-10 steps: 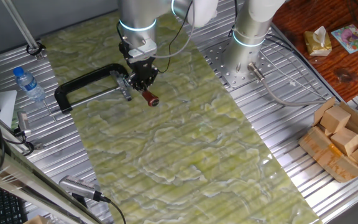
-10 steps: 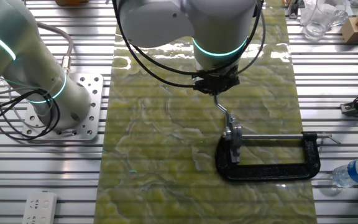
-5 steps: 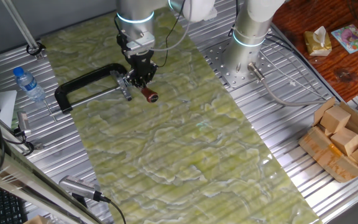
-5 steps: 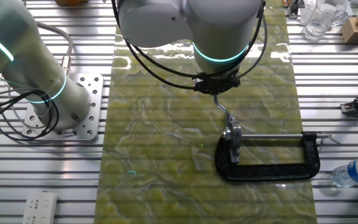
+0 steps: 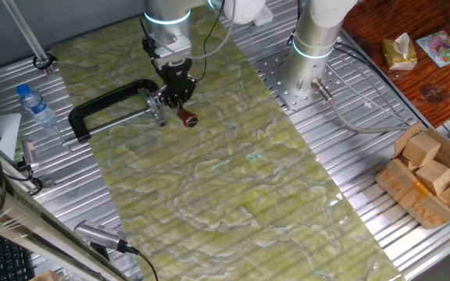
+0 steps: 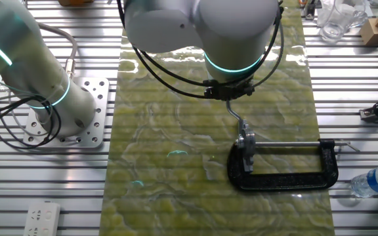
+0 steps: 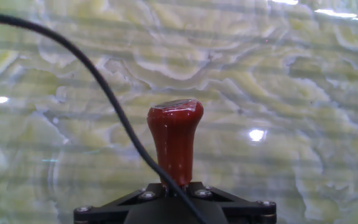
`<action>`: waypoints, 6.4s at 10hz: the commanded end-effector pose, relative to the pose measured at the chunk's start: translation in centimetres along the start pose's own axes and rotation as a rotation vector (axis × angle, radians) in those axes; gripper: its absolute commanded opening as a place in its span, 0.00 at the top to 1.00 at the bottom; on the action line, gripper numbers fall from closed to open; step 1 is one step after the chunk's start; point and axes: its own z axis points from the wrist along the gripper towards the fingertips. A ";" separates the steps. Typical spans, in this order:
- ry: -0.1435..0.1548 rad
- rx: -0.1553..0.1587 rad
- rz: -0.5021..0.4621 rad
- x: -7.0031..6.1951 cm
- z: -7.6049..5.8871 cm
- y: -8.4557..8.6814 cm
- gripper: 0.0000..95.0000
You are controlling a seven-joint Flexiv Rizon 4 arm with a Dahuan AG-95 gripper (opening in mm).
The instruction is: Pull up the lever
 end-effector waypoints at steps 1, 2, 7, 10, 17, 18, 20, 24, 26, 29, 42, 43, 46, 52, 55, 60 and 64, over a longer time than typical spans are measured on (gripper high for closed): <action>-0.030 0.001 0.009 0.2 -3.8 -0.5 1.00; -0.043 0.001 0.017 0.4 -4.1 -0.7 1.00; -0.113 0.011 0.024 1.2 -5.4 -0.6 1.00; -0.128 0.007 0.026 1.6 -6.3 -0.6 1.00; -0.188 0.011 0.039 1.9 -7.7 -1.4 1.00; -0.193 0.012 0.044 1.9 -7.8 -1.5 1.00; -0.219 0.015 0.053 1.9 -7.9 -1.6 1.00; -0.240 0.024 0.059 1.8 -7.8 -1.7 1.00; -0.254 0.037 0.069 1.6 -7.7 -1.8 1.00; -0.261 0.052 0.078 1.4 -7.4 -1.9 1.00; -0.166 -0.041 0.120 1.5 -5.1 -3.5 1.00; -0.167 -0.059 0.120 1.4 -5.1 -3.3 1.00; -0.148 -0.051 0.116 1.2 -4.7 -3.0 1.00; -0.126 -0.063 0.110 1.0 -4.0 -3.2 1.00; -0.120 -0.057 0.100 0.7 -3.8 -3.3 1.00; -0.095 -0.053 0.100 0.5 -3.4 -3.4 1.00; -0.077 -0.051 0.100 0.3 -3.4 -3.5 0.80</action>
